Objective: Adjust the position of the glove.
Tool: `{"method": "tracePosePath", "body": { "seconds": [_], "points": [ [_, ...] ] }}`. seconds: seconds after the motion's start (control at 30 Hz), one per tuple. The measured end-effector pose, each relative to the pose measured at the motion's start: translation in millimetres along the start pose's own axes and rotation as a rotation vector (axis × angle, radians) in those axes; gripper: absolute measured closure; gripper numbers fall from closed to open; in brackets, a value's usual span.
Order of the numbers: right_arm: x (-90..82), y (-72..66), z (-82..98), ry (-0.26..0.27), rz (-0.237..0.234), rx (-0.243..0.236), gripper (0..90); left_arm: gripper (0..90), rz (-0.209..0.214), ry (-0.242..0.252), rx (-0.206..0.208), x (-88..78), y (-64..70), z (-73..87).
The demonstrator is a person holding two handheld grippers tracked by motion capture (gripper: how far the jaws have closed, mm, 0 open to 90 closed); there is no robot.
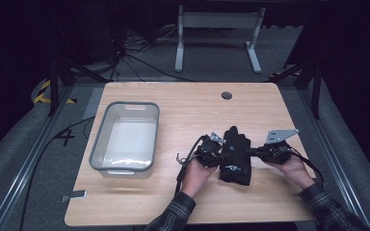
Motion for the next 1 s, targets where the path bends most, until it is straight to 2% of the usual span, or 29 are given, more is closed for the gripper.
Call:
{"method": "tracePosePath", "body": {
  "seconds": [0.17, 0.33, 0.63, 1.0],
  "points": [
    [10.8, -1.2, 9.6, -0.055, -0.002, -0.028, 89.9, 89.5, -0.005, -0.05, 0.0, 14.9, -1.7, 8.5],
    [13.3, -3.4, 14.6, -0.071, 0.001, -0.045, 90.0, 89.6, -0.017, -0.073, 0.003, 22.3, -3.0, 12.1],
    [9.7, -14.3, 18.9, -0.079, -0.036, -0.063, 90.0, 89.6, -0.042, -0.088, 0.011, 17.4, -7.7, 13.3],
    [4.1, -42.5, 21.4, -0.068, -0.117, -0.08, 90.0, 89.6, -0.059, -0.094, 0.009, 11.4, -12.9, 14.7]
  ]
}}
Point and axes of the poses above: each handheld gripper's, and its own axes: x roughly forward along the jaws, z roughly out of its underside, y roughly to its right, the point moved 9 cm from there along x, roughly forward along the jaws, and after that the axes turned 11 degrees about z, right-handed, at the moved point
